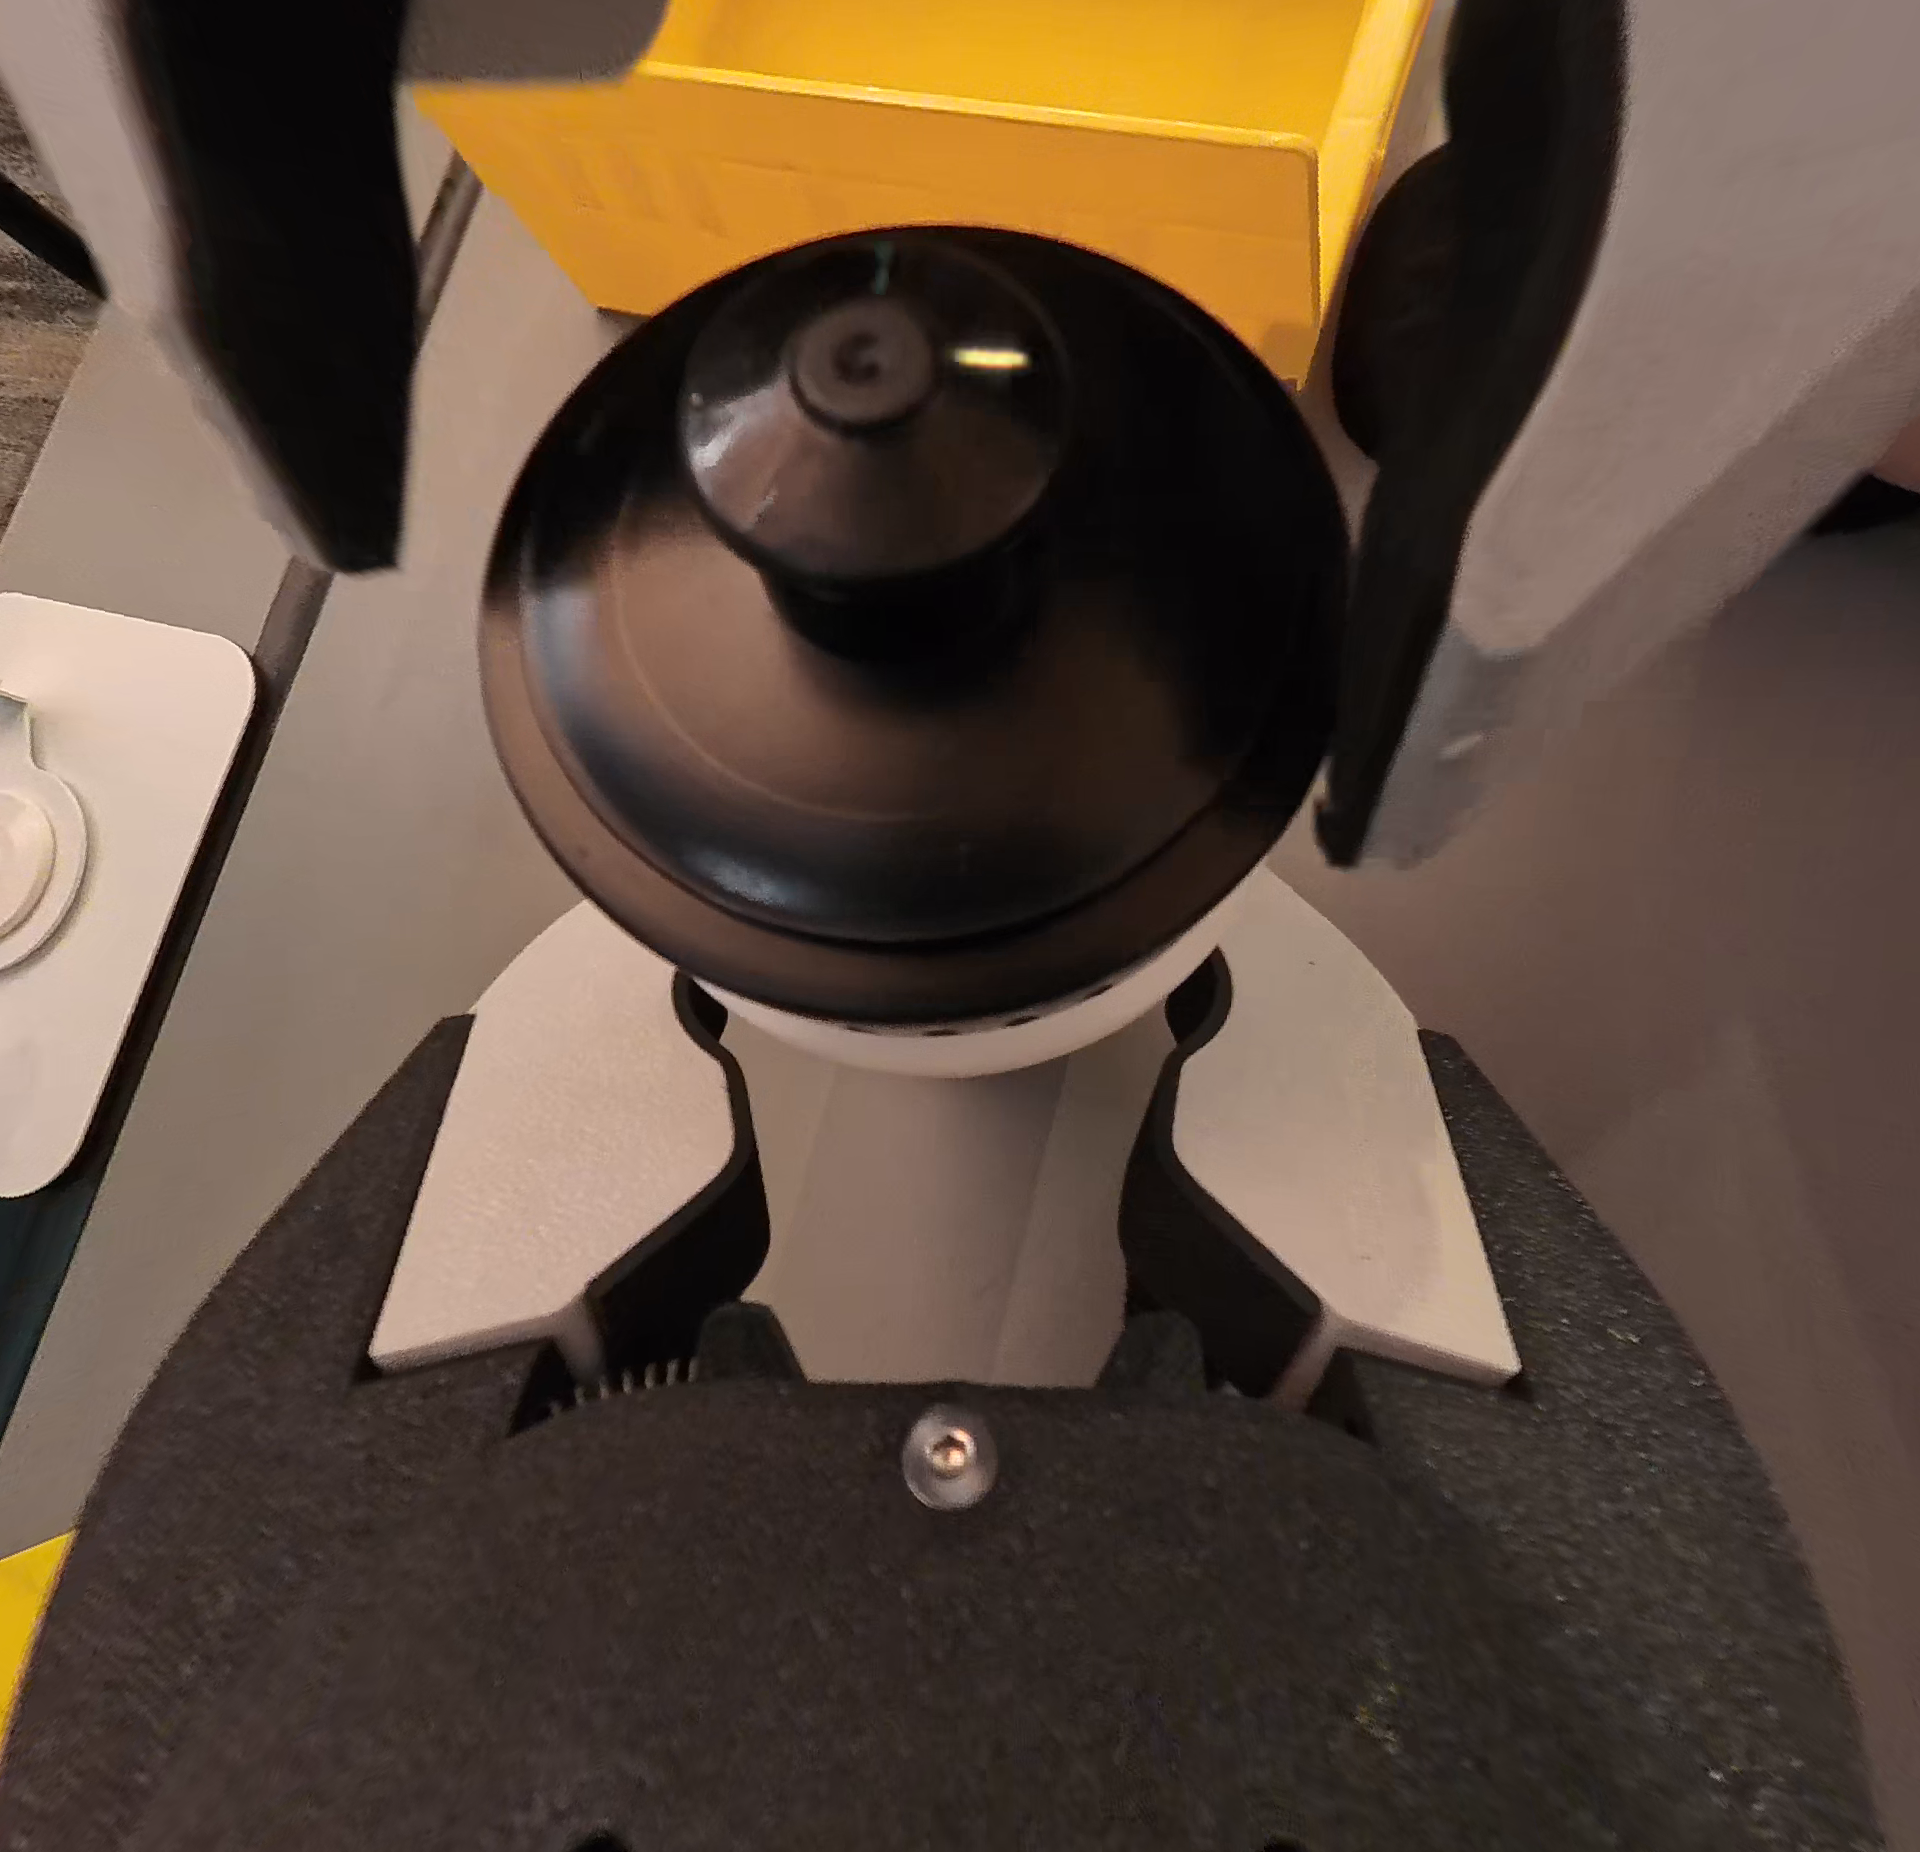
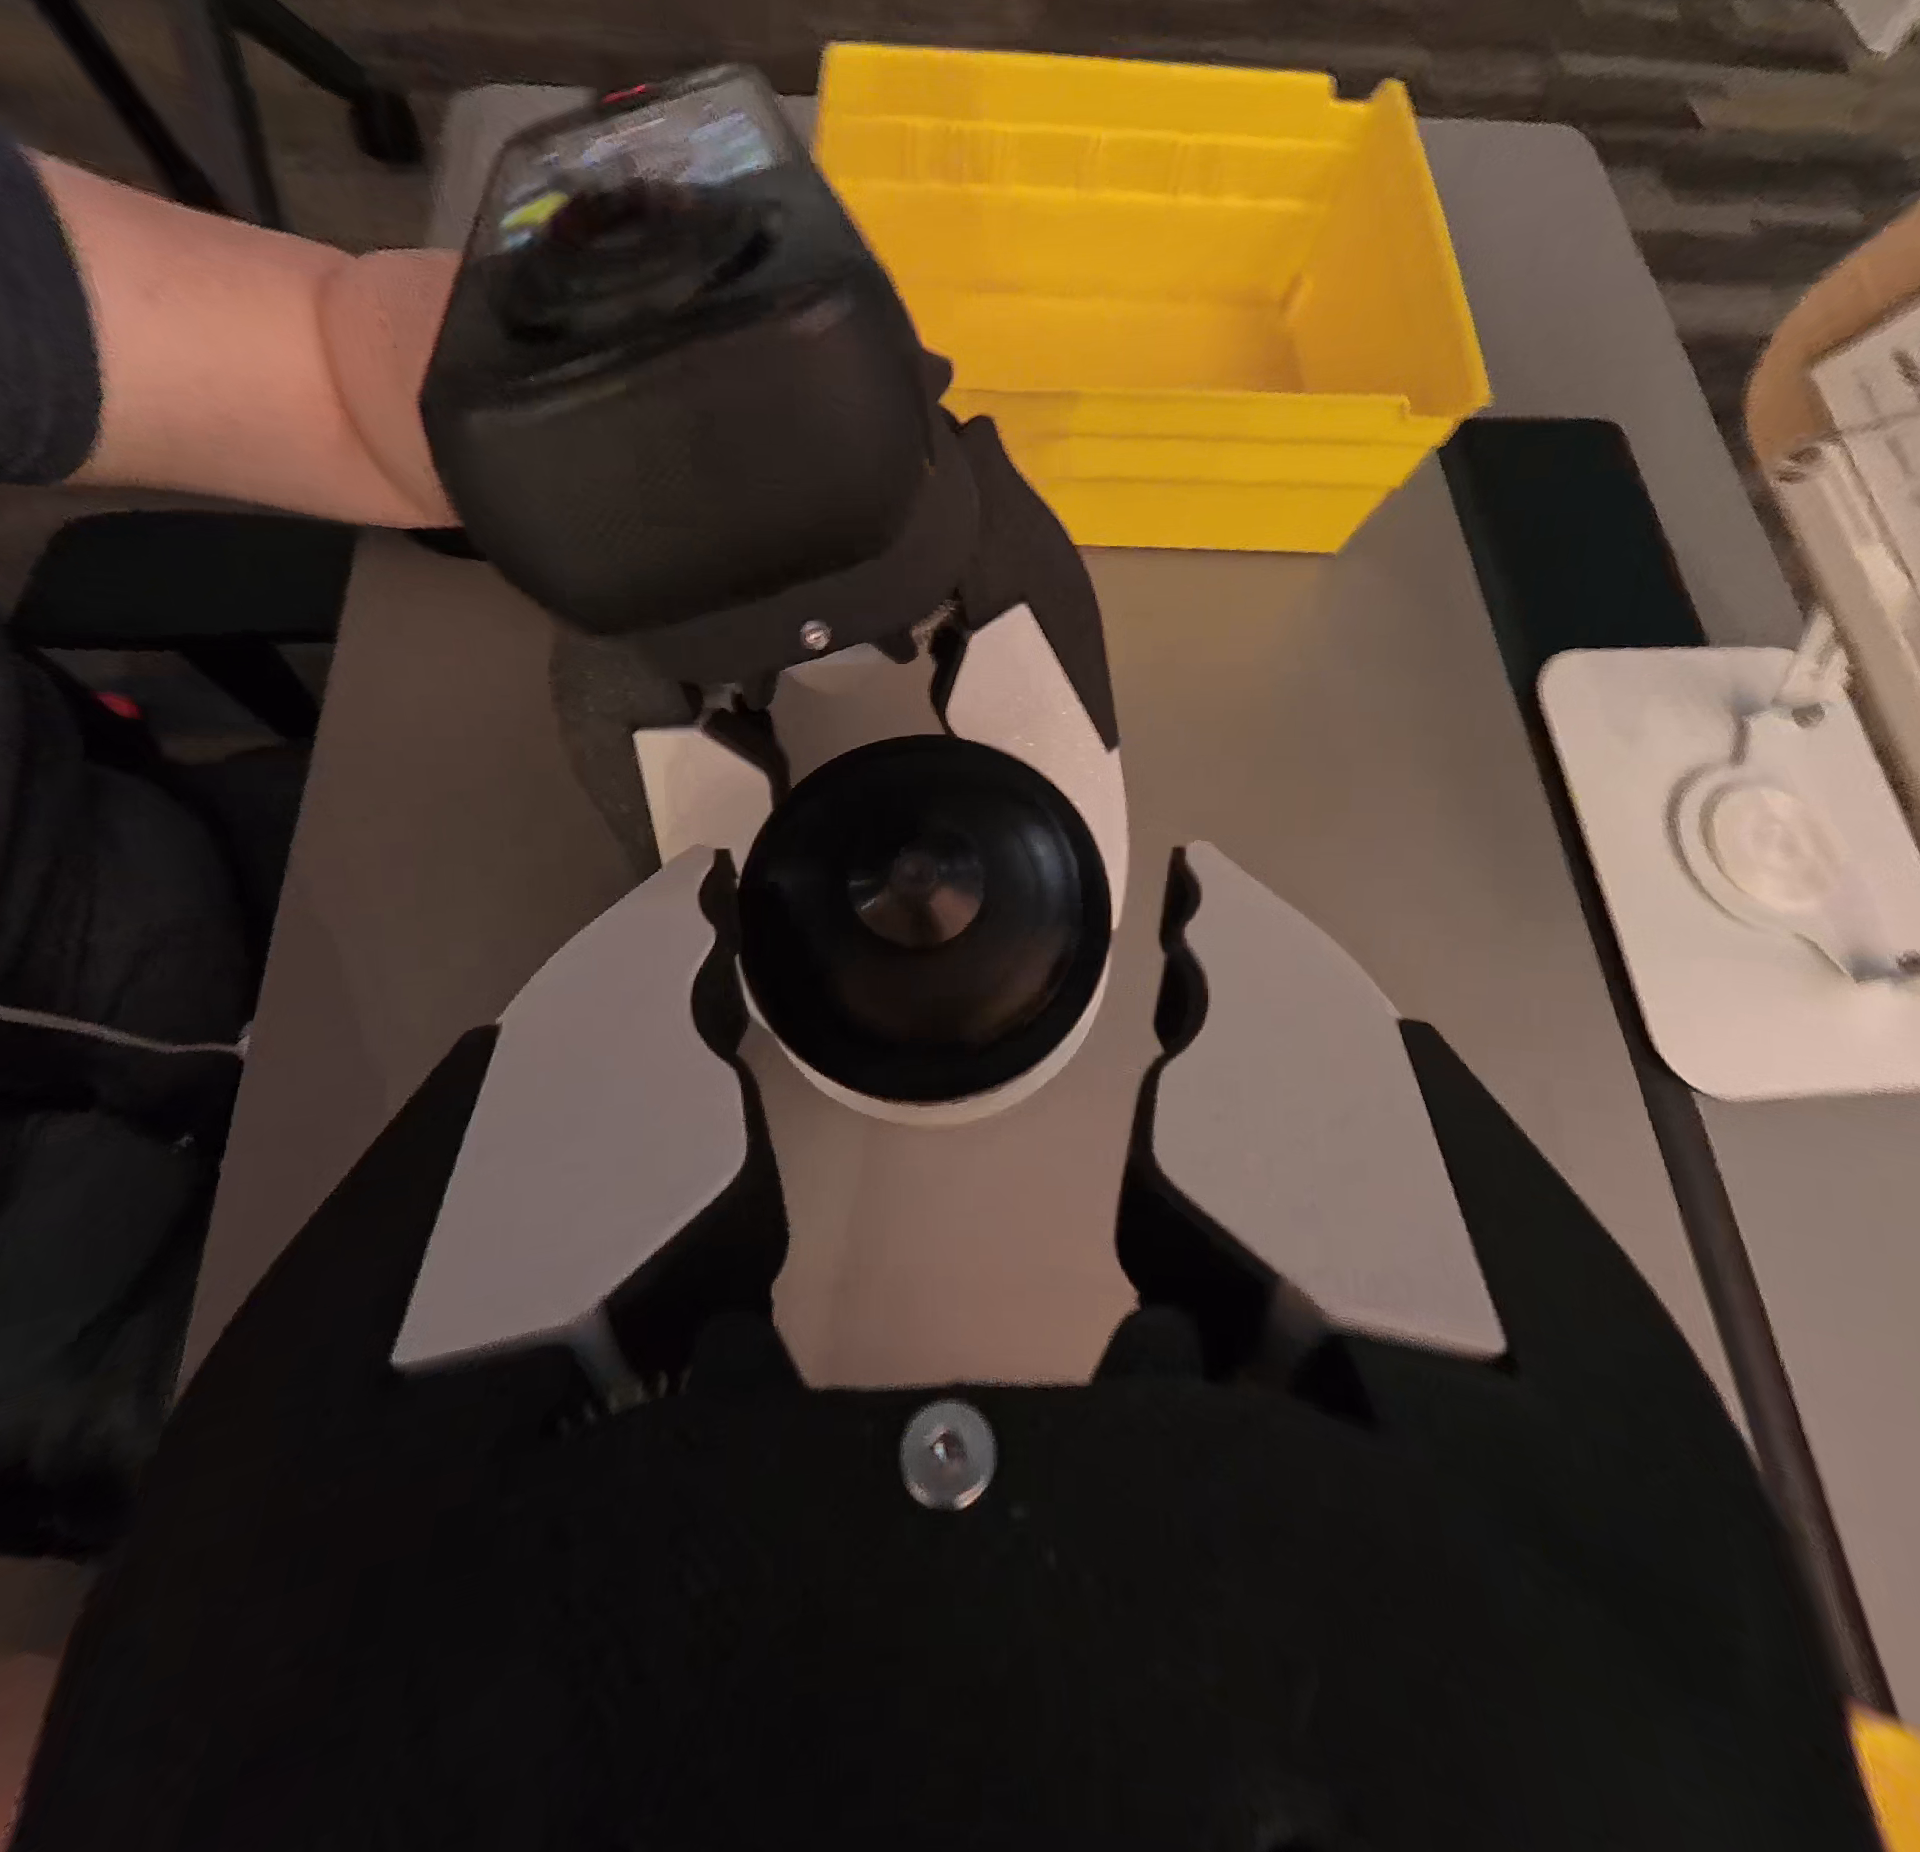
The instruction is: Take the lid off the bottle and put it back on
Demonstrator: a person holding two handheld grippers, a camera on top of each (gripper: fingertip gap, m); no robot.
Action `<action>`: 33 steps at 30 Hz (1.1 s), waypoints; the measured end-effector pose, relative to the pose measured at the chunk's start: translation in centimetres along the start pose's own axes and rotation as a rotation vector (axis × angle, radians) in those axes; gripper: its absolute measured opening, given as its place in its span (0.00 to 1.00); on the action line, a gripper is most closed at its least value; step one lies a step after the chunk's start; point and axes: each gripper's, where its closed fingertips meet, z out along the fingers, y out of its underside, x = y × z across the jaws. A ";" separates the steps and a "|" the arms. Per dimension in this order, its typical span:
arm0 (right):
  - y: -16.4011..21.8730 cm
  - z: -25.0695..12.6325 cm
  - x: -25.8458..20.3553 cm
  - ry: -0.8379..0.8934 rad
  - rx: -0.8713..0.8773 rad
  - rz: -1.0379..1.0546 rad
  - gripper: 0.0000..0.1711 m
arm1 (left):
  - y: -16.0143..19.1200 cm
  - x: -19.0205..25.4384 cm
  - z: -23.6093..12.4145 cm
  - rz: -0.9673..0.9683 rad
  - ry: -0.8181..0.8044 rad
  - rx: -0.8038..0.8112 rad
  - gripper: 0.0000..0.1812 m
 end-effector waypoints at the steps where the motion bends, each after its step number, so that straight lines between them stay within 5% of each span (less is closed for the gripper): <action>1: -0.2 0.0 0.1 0.045 -0.014 0.009 0.46 | 0.0 0.0 0.0 0.002 -0.001 0.001 0.47; 7: -0.2 0.2 -0.6 0.158 -0.107 0.076 0.38 | -0.2 0.4 0.0 0.031 -0.012 -0.004 0.47; 16: -0.4 0.3 -0.8 -0.015 0.003 -0.032 0.37 | -0.1 0.2 0.0 0.015 -0.003 0.002 0.47; 19: -0.7 0.2 -0.3 -0.024 0.033 0.086 0.36 | -0.1 0.1 0.1 0.006 0.001 0.003 0.47; 23: 0.9 0.2 0.0 0.080 -0.102 0.201 0.48 | 0.0 0.0 0.0 -0.009 -0.005 -0.001 0.47; 28: 1.1 0.3 -0.3 0.158 -0.175 0.172 0.43 | 0.1 0.1 -0.1 -0.002 -0.007 -0.013 0.47; 33: 1.2 0.0 -1.5 0.004 -0.135 -0.014 0.43 | -0.2 0.7 0.0 0.080 0.014 0.005 0.47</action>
